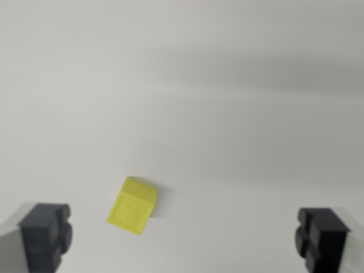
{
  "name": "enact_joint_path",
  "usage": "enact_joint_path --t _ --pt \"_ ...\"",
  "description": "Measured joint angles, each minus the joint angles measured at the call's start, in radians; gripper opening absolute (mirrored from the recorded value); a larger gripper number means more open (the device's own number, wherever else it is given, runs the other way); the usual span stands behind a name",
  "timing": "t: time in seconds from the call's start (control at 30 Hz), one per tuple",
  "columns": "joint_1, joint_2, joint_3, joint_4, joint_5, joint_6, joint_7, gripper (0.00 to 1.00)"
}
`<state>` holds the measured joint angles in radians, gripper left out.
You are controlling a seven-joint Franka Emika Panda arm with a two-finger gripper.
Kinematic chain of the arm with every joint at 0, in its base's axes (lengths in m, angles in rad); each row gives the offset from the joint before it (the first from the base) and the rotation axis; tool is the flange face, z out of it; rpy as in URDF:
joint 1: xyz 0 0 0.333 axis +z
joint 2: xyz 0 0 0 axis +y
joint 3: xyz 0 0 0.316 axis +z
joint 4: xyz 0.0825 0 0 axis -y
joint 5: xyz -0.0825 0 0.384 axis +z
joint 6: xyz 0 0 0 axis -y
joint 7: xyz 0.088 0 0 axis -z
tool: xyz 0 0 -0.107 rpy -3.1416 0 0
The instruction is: Pick yellow cube
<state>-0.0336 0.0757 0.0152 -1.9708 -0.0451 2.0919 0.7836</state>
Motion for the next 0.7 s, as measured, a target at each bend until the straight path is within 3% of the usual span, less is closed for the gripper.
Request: enact_joint_path --t 0.23,0.7 --pt "0.002 -0.003 0.0 -0.008 0.0 0.003 0.011 1.0" --pt "0.013 -0.025 0.0 -0.124 0.001 0.09 0.085 1.0"
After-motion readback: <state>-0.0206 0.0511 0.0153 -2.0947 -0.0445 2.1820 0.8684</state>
